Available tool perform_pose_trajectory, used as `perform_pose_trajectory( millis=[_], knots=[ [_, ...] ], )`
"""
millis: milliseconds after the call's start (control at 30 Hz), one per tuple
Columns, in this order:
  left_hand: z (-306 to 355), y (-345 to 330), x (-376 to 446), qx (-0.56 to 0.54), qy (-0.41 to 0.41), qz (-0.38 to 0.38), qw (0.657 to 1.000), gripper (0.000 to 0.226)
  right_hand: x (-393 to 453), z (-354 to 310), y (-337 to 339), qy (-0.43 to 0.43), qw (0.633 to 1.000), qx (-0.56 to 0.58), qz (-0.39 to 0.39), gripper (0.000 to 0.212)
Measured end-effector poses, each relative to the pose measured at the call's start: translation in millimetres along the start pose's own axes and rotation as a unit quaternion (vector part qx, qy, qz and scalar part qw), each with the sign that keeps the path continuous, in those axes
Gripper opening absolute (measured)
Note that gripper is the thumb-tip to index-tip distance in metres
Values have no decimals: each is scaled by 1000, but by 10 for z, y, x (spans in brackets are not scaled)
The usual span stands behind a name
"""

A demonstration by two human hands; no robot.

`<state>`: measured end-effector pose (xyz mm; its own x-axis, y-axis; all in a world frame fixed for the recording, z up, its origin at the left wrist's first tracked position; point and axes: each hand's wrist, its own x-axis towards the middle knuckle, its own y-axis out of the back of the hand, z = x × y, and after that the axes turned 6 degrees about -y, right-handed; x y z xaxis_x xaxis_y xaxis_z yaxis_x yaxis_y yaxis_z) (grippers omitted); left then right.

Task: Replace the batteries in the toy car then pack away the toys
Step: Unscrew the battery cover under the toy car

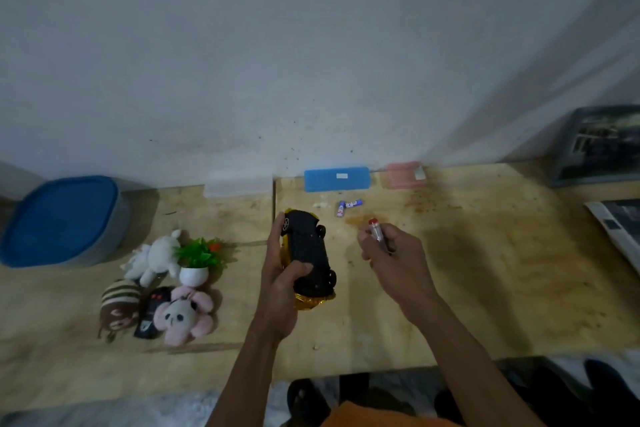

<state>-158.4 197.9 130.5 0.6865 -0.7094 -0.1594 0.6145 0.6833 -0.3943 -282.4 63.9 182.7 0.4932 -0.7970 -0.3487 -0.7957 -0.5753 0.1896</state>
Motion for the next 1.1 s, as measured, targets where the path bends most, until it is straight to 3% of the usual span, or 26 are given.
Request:
perform_pose_trajectory(
  millis=[167,333,500,633,900,1100],
  knots=[
    [113,135,-221,-12,11,-8,1000,91,-286,-119,-138,8,1000,13,-5,12],
    [123,226,-411,14,52,-107,993,107,-518,-313,-245,27,999,26,-18,27],
    [228,244,-514,42,53,-163,984,111,-630,-520,-319,80,996,20,25,25],
    [346,241,-471,55,39,-153,986,116,-675,-622,-265,131,989,57,45,17],
    [457,-40,-295,62,7,-166,984,121,-592,-672,-45,209,968,90,106,28],
    [443,-463,-150,60,-9,-173,983,110,-393,-723,236,281,947,80,132,40]
  ],
)
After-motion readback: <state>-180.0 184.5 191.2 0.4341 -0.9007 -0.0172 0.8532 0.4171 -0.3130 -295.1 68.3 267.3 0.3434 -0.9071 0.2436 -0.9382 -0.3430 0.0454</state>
